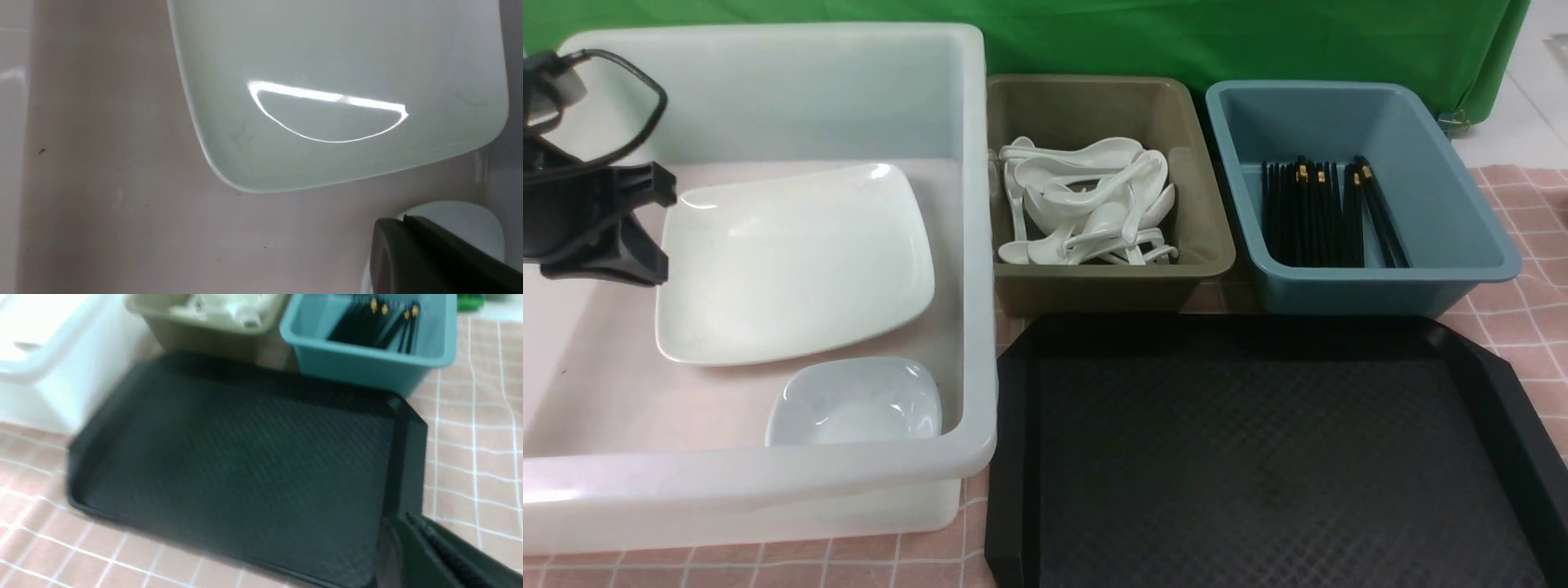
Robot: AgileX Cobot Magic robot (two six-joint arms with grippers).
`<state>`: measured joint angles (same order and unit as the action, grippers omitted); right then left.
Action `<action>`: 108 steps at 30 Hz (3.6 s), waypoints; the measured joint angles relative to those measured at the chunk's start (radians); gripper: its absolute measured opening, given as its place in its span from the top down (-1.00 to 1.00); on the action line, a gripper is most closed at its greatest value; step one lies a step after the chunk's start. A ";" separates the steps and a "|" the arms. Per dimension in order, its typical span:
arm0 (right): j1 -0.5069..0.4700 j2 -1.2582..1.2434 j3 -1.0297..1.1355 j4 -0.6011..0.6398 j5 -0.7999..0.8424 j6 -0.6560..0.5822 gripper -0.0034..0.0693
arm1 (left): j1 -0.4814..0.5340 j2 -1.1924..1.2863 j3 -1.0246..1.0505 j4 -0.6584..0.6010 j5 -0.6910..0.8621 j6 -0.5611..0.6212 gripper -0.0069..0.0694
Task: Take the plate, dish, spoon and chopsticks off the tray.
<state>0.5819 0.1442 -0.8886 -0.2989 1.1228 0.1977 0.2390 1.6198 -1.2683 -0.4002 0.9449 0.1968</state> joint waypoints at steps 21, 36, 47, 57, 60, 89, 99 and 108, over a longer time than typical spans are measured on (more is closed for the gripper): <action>0.000 -0.096 0.469 0.116 -0.785 -0.052 0.82 | -0.034 -0.053 0.000 -0.025 0.075 0.014 0.83; 0.000 -0.092 0.469 0.116 -0.786 -0.052 0.75 | -0.034 -0.075 0.000 -0.017 0.147 0.037 0.83; 0.000 -0.089 0.615 0.116 -0.811 -0.051 0.71 | -0.034 -0.136 0.000 -0.017 0.184 0.054 0.83; -0.136 -0.121 0.839 0.116 -0.828 -0.050 0.64 | -0.034 -0.151 0.000 -0.005 0.191 0.054 0.83; -0.214 -0.129 0.861 0.116 -0.863 -0.048 0.61 | -0.034 -0.151 0.000 0.002 0.192 0.054 0.83; -0.359 -0.129 0.877 0.119 -0.949 -0.046 0.46 | -0.034 -0.925 0.399 -0.099 -0.087 0.219 0.83; -0.359 -0.129 0.877 0.119 -0.949 -0.046 0.40 | -0.034 -1.450 0.764 -0.342 -0.325 0.221 0.83; -0.359 -0.129 0.877 0.119 -0.949 -0.046 0.36 | -0.034 -1.553 0.832 -0.167 -0.304 0.254 0.83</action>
<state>0.2230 0.0157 -0.0116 -0.1796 0.1733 0.1521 0.2049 0.0668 -0.4363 -0.5673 0.6409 0.4511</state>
